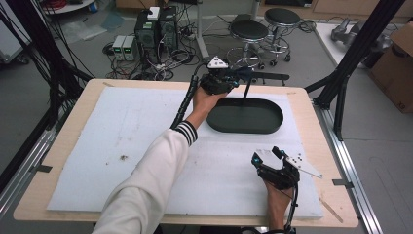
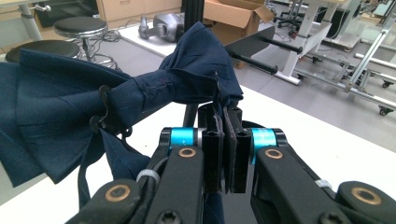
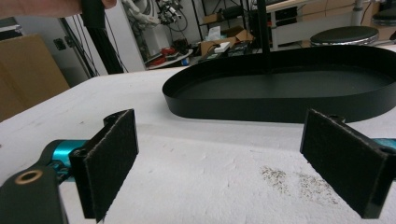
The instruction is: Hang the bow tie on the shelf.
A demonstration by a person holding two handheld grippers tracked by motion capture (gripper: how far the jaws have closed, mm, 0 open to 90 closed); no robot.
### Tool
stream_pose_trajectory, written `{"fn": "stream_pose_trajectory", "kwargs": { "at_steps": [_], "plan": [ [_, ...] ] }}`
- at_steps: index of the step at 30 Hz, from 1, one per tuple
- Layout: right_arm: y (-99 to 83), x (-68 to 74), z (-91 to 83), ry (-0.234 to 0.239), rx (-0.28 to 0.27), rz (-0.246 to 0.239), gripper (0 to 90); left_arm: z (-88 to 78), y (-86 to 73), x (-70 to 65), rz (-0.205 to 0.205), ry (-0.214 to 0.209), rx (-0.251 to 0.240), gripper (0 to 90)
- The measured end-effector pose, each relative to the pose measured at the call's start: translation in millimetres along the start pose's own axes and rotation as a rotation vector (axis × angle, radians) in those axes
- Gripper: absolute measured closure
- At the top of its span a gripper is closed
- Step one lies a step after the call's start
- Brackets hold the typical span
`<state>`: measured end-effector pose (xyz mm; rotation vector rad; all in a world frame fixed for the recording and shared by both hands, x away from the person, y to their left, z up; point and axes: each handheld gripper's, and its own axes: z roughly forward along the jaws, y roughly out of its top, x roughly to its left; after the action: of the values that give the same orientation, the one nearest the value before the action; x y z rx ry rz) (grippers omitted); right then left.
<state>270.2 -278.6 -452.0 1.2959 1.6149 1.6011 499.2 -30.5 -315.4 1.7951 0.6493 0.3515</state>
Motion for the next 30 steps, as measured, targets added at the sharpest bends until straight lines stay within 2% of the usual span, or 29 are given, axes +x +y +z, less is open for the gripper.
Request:
{"fn": "stream_pose_trajectory", "kwargs": {
  "at_steps": [5,6,22,24,30],
  "plan": [
    [0.0,-0.4,0.2,-0.001,-0.003,-0.001,10.4,-0.6,-2.6,-0.7,-0.002,0.002,0.0,86.9],
    [0.0,-0.4,0.2,-0.001,-0.002,0.001,10.4,-1.0,-3.6,-0.8,-0.016,0.003,-0.006,86.8],
    [0.0,0.0,0.1,0.001,0.0,-0.001,10.4,-0.8,-11.1,-4.6,0.016,0.04,0.006,86.8],
    [0.0,0.1,0.0,0.001,0.001,0.001,10.4,-1.6,-13.8,-5.1,0.04,0.043,0.018,86.7],
    [0.1,-0.1,0.1,-0.001,0.0,0.001,10.4,-1.9,-15.7,-4.7,0.033,0.045,0.012,86.6]
  ]
}}
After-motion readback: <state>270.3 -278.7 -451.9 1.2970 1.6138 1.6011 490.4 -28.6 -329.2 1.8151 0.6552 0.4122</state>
